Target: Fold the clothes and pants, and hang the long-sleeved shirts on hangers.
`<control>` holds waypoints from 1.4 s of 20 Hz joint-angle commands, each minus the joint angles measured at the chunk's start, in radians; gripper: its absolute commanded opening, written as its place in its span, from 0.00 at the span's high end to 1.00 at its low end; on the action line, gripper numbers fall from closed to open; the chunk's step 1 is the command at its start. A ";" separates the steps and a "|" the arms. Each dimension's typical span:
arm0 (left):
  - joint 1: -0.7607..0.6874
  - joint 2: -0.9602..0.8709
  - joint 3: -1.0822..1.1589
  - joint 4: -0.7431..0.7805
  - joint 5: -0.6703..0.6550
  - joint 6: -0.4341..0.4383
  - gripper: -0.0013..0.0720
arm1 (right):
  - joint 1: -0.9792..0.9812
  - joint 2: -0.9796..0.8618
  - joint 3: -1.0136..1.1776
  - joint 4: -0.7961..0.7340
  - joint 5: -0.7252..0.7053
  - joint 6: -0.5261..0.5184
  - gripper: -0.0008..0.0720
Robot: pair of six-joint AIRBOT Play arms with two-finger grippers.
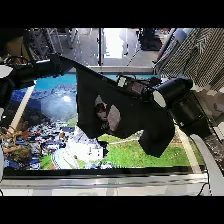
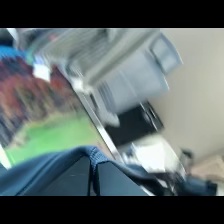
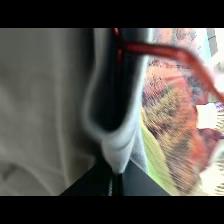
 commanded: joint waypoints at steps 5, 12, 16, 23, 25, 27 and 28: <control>-0.173 0.076 0.009 -0.020 -0.216 0.068 0.47 | -0.027 -0.006 -0.003 0.130 -0.438 0.741 0.98; -0.043 0.358 0.009 0.012 -0.446 0.072 0.46 | -0.191 0.122 0.000 -0.006 -0.751 1.179 0.98; 0.106 0.479 0.009 0.092 -0.452 0.072 0.46 | -0.386 0.259 0.060 -0.173 -0.429 1.181 0.97; 0.259 0.483 0.009 0.137 -0.453 0.072 0.46 | -0.985 0.410 0.085 -0.442 0.146 1.147 0.97; 0.272 0.466 0.009 0.174 -0.456 0.072 0.46 | -1.173 0.370 0.170 -0.430 0.078 1.101 0.97; 0.272 0.455 0.009 0.249 -0.456 0.072 0.46 | -1.327 0.283 0.325 -0.385 0.005 1.100 0.97; 0.272 0.452 0.009 0.280 -0.455 0.072 0.46 | -1.387 0.227 0.412 -0.346 -0.036 1.094 0.97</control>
